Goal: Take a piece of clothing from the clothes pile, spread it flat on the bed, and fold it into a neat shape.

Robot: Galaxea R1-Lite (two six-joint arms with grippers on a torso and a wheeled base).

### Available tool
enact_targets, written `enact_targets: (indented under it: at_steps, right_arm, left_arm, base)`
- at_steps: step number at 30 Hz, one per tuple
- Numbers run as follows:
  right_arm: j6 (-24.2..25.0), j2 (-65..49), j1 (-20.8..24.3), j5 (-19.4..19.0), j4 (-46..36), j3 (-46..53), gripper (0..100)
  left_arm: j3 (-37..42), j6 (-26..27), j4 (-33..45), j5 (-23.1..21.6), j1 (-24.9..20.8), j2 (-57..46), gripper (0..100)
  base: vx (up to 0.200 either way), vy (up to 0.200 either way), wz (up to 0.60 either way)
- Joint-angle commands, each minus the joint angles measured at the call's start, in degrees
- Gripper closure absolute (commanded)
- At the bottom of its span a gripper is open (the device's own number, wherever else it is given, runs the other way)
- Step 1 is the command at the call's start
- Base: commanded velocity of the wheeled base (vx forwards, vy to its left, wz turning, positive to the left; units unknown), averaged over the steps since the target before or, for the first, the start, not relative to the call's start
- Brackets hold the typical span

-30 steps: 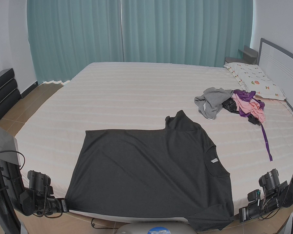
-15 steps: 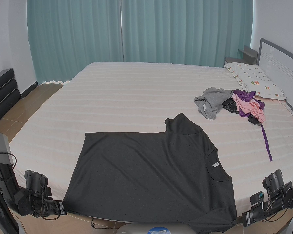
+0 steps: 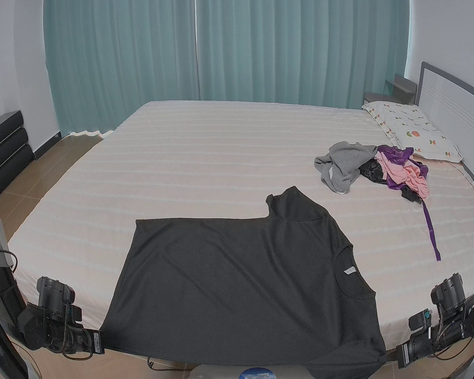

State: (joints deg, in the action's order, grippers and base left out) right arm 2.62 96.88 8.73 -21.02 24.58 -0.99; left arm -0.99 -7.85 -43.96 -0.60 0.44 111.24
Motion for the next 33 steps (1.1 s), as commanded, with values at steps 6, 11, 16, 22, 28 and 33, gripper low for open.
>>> enact_targets:
  at_steps: [6,11,16,22,28,33]
  right_arm:
    - [1.5,-2.9,-2.5,0.0,6.3,-2.1,100]
    - [6.2,-2.0,-2.9,0.1,7.5,-7.3,100]
    - [9.1,0.7,-2.9,0.2,7.5,-12.5,100]
    - [9.2,5.2,-4.0,0.2,7.4,-17.9,100]
    - [9.2,8.3,-4.0,0.2,7.4,-21.9,100]
    - [9.2,10.6,-3.7,0.3,7.2,-24.6,100]
  left_arm:
    - [-1.8,-5.3,-6.8,0.0,0.1,-1.9,100]
    - [-7.0,-13.7,-9.0,0.1,-0.5,-1.8,100]
    - [-12.5,-18.9,-8.7,0.8,-0.6,-1.6,100]
    - [-15.5,-20.4,-8.0,2.6,-2.1,-0.2,100]
    - [-18.2,-21.2,-7.9,2.7,-2.6,1.8,100]
    - [-20.5,-21.3,-7.8,4.4,-2.5,4.3,100]
  base:
    - [0.000,0.000,0.00]
    - [0.000,0.000,0.00]
    - [0.000,0.000,0.00]
    - [0.000,0.000,0.00]
    - [0.000,0.000,0.00]
    - [0.000,0.000,0.00]
